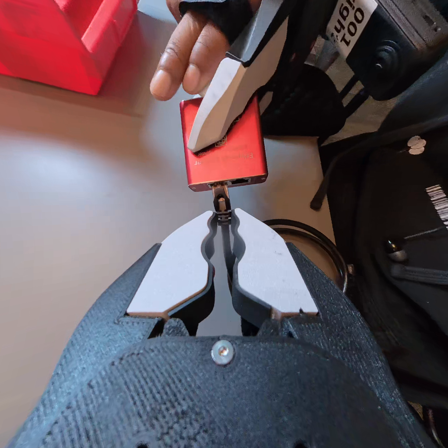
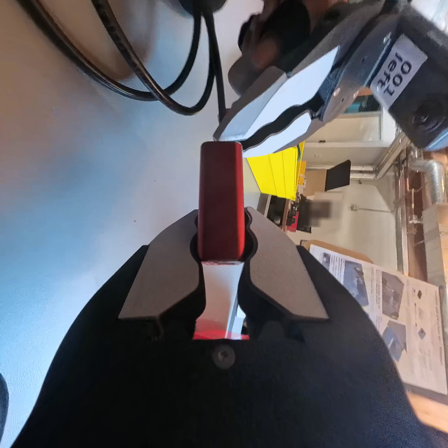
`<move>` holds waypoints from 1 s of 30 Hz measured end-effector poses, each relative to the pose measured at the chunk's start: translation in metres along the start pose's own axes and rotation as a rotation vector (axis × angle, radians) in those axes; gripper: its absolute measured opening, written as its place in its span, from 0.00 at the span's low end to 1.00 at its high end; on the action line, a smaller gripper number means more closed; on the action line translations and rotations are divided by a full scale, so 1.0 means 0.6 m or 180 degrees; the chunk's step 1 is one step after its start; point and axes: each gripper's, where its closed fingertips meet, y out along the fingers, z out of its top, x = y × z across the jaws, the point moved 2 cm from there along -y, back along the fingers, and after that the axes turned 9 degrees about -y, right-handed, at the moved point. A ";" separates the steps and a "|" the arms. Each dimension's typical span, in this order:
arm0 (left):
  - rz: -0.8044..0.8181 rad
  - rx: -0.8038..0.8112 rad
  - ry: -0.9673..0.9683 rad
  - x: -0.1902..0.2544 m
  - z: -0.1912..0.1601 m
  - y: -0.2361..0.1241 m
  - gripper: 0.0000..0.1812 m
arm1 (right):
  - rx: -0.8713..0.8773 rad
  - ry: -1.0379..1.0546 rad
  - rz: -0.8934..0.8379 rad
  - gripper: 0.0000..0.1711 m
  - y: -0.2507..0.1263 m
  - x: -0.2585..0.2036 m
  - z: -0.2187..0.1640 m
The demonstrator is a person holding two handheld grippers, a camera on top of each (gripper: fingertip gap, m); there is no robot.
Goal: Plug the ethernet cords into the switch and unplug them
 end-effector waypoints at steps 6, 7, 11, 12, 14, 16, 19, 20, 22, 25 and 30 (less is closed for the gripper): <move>-0.0208 0.0061 0.0189 0.031 0.005 -0.001 0.05 | 0.0286 -0.0064 0.0124 0.17 -0.015 0.007 0.022; -0.0225 0.0047 0.0216 0.036 0.004 0.000 0.06 | 0.0311 -0.0090 0.0154 0.17 -0.018 0.006 0.026; -0.0285 0.0235 0.0065 0.035 0.012 -0.004 0.05 | 0.0257 -0.0046 0.0178 0.17 -0.022 0.013 0.022; -0.0234 0.0286 0.0014 0.028 0.016 -0.007 0.05 | 0.0187 -0.0031 0.0145 0.17 -0.020 0.016 0.015; -0.0113 0.0470 -0.0175 0.006 0.028 -0.021 0.06 | 0.0021 0.0139 0.0015 0.17 -0.011 0.027 -0.005; -0.0089 0.0668 -0.0467 -0.014 0.039 -0.037 0.06 | -0.0193 0.0305 -0.0114 0.17 0.000 0.037 -0.028; 0.0054 0.0701 -0.0686 -0.035 0.034 -0.051 0.06 | -0.0359 0.0475 -0.0223 0.17 0.017 0.040 -0.039; 0.0095 0.0707 -0.0771 -0.040 0.031 -0.053 0.06 | -0.0429 0.0469 -0.0268 0.17 0.022 0.039 -0.041; 0.0134 0.0735 -0.0921 -0.047 0.025 -0.055 0.06 | -0.0518 0.0526 -0.0281 0.17 0.028 0.033 -0.042; 0.0263 0.0742 -0.1141 -0.064 0.014 -0.054 0.06 | -0.0623 0.0606 -0.0242 0.18 0.033 0.022 -0.037; 0.0174 0.0769 -0.1051 -0.053 0.021 -0.051 0.06 | -0.0844 0.0608 -0.0128 0.18 0.042 0.011 -0.039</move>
